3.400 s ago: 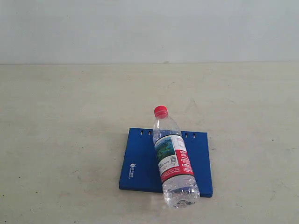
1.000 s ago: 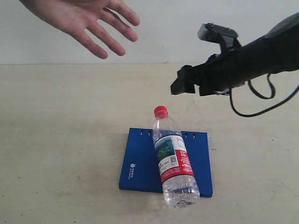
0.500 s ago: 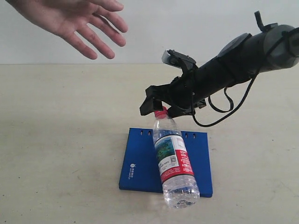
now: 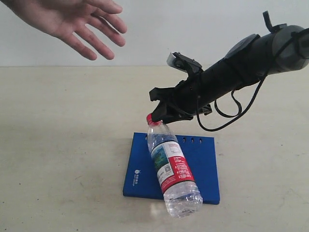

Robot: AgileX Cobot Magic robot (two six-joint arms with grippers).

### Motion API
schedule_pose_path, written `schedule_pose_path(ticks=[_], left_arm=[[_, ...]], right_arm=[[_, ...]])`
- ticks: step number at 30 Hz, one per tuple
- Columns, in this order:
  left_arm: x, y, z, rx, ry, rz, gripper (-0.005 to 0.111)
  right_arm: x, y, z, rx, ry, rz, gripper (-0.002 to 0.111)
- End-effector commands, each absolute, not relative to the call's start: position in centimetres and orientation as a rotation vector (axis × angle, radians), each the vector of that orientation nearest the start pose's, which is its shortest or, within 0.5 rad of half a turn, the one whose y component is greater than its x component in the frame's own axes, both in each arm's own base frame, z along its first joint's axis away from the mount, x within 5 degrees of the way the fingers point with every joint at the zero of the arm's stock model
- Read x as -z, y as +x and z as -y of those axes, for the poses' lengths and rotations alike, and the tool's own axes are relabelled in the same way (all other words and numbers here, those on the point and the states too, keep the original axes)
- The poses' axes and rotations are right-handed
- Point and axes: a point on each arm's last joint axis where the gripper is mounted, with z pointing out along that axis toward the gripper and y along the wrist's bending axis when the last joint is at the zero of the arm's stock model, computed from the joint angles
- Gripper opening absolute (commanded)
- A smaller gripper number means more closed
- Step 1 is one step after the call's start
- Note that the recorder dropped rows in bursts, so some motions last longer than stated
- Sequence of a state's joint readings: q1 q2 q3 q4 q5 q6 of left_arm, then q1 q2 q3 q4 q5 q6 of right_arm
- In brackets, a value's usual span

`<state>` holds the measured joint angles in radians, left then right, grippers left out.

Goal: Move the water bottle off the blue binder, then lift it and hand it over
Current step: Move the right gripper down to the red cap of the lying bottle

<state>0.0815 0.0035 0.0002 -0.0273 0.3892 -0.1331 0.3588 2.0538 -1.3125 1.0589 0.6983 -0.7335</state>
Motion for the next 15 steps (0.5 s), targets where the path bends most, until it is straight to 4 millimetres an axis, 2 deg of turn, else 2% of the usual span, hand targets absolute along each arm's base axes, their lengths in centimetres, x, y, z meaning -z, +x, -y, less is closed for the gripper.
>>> schedule_pose_path(ticks=[1, 3, 6, 8, 12, 15], left_arm=[[-17.89, 5.25, -0.29, 0.07, -0.213, -1.853, 0.005], [-17.89, 5.25, -0.29, 0.07, -0.213, -1.853, 0.005], [-17.89, 5.25, -0.29, 0.07, -0.213, -1.853, 0.005], [-17.89, 5.25, -0.29, 0.07, -0.213, -1.853, 0.005], [-17.89, 5.25, -0.29, 0.07, -0.213, -1.853, 0.005], [-17.89, 5.25, -0.29, 0.07, -0.213, -1.853, 0.005]], right_arm=[[-15.58, 37.02, -19.32, -0.957, -0.474, -2.615, 0.032], [-15.57, 36.96, -19.32, -0.955, -0.496, -2.612, 0.042], [-15.56, 36.95, -19.31, -0.946, -0.529, -2.602, 0.067], [-15.56, 36.99, -19.3, -0.942, -0.526, -2.6, 0.075], [-15.54, 37.27, -19.19, -0.911, -0.506, -2.586, 0.072], [-15.53, 37.45, -19.12, -0.892, -0.493, -2.578, 0.066]])
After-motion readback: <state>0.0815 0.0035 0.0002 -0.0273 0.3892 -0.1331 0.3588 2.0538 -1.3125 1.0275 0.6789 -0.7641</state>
